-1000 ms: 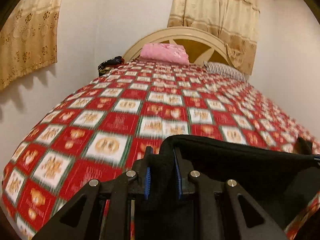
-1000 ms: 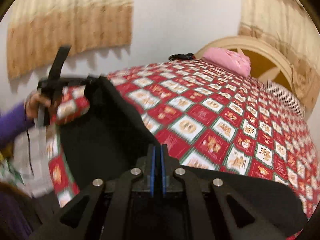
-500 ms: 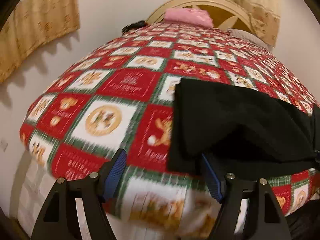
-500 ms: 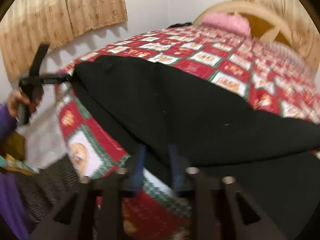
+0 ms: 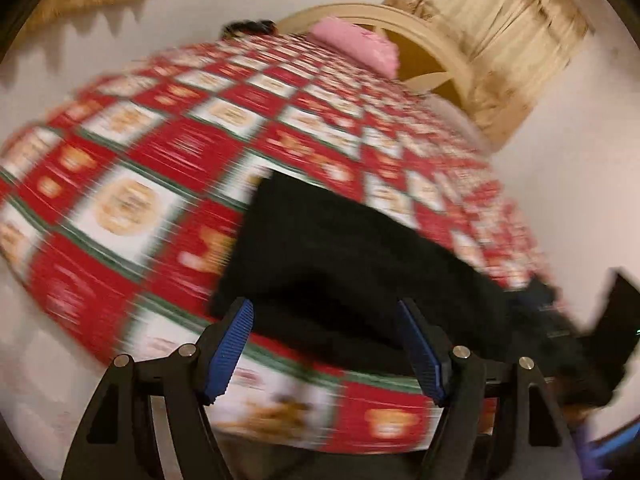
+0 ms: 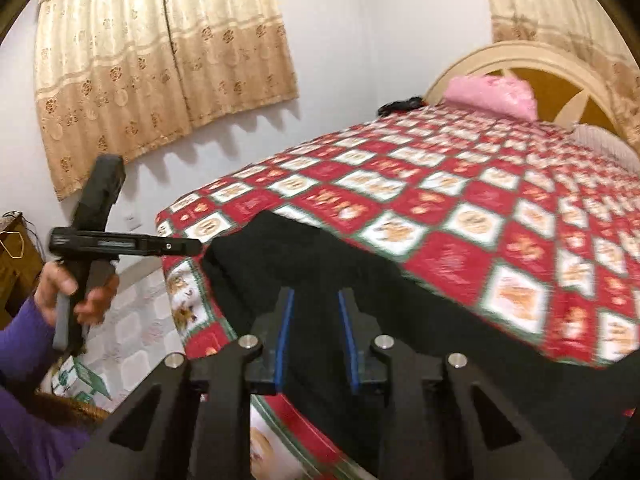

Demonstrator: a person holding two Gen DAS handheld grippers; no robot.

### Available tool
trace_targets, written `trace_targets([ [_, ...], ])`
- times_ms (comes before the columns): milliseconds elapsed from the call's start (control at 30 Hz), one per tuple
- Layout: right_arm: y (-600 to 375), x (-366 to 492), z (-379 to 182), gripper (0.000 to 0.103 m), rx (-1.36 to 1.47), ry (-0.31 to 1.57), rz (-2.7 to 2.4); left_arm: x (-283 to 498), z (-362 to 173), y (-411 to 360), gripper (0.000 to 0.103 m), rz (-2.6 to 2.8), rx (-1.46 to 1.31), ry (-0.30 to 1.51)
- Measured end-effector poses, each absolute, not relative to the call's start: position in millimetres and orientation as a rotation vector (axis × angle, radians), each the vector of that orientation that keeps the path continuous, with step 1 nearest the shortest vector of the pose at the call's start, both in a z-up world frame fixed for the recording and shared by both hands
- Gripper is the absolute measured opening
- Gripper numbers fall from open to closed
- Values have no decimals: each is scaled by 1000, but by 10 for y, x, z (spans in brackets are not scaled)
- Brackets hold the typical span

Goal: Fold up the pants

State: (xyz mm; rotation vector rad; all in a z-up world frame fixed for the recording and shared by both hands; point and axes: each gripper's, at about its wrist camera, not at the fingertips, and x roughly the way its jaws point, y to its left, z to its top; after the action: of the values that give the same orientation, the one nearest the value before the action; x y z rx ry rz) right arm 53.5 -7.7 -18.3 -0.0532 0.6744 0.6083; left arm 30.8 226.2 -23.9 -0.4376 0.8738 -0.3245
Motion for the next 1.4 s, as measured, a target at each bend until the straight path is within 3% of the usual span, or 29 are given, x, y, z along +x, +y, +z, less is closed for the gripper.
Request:
trace_targets([
  [233,-23,730,-788,26,101,850,537,686,-471,2165,75,-339,-621,922],
  [433,-131,471,-812,26,170,805,550,813,-602,2489,74,-191,-856,829],
  [500,-125,481,-802,26,175,804,549,769,-574,2484,61,-135,-825,797],
  [567,-123,465,-809,28,174,800,554,711,-476,2376,26,-85,-667,784],
  [600,-115,464,-809,29,173,799,556,700,-456,2356,24,-79,-605,791],
  [800,6,405,-790,44,122,798,559,565,-564,2335,24,6,-395,812],
  [1000,107,306,-739,55,20,809,596,513,-350,2385,28,91,-195,800],
  [1133,-41,391,-498,55,16,811,639,606,-118,2379,29,379,-13,722],
  [1300,-434,681,-226,66,67,713,545,613,55,2134,29,167,-65,638],
  [1400,-666,1008,-220,66,150,717,508,705,-48,1855,29,-32,-127,664],
])
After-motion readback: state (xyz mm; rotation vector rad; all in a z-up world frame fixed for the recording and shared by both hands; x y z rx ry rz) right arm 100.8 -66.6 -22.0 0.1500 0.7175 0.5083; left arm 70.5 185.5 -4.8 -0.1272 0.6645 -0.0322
